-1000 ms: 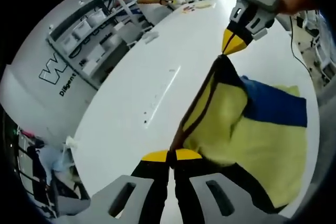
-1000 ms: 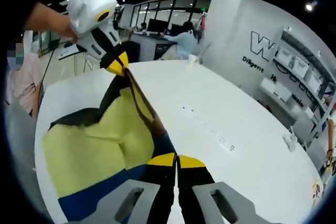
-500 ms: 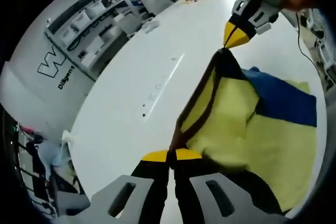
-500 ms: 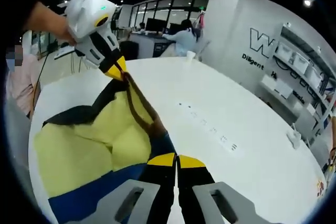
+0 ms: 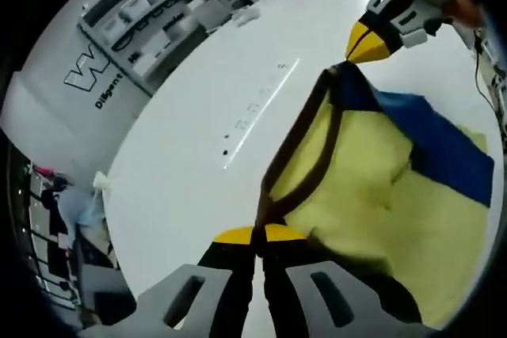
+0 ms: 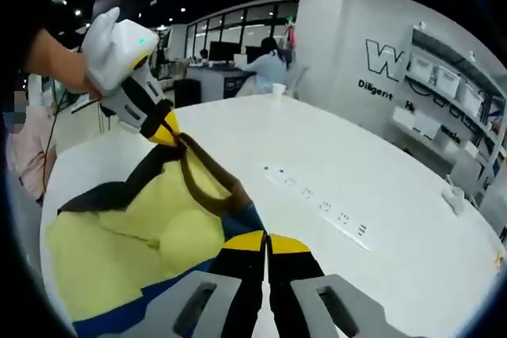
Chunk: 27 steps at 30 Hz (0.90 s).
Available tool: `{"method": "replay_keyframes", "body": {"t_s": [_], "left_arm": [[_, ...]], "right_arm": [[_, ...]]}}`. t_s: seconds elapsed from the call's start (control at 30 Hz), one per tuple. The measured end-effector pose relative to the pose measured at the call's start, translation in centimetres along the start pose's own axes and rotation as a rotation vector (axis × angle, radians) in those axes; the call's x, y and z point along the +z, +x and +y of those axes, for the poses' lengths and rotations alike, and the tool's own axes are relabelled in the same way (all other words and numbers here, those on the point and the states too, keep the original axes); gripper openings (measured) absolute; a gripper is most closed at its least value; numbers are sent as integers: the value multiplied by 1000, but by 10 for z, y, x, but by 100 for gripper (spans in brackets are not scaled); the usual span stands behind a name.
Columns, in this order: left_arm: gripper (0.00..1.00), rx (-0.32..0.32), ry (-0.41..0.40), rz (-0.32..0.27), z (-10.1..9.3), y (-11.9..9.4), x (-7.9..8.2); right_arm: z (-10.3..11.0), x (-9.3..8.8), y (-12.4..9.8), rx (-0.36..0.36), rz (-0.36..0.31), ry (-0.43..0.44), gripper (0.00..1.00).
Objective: Fold the garment on the visible template until the final outline fits inside the template.
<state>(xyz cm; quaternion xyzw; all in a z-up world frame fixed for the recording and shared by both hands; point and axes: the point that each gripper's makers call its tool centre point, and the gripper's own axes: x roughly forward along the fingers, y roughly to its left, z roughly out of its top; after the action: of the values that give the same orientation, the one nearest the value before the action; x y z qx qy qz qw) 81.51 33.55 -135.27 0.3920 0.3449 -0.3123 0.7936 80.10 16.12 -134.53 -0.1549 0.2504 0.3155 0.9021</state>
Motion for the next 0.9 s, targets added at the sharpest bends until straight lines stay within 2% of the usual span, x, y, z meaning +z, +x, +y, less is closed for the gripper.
{"method": "replay_keyframes", "body": {"t_s": [0.3,0.37,0.5,0.63,0.73,0.9], "left_arm": [[6,6,-12,35,-2,18,-5],[6,5,-12,46,-3,21,-7],[6,3,2,69,-3,29,-14],[6,19,8,77,-1,37,-16],[6,31,8,79,-1,42,-15],[6,44,3,80,-3,46,-17]], "right_arm": [[-5,-8,19,4,11,2,0],[-1,-8,23,27,4,35,0],[5,-14,27,36,1,47,0],[10,-20,25,29,-40,74,0],[13,-31,21,23,-30,77,8],[17,-48,14,36,-2,73,9]]}}
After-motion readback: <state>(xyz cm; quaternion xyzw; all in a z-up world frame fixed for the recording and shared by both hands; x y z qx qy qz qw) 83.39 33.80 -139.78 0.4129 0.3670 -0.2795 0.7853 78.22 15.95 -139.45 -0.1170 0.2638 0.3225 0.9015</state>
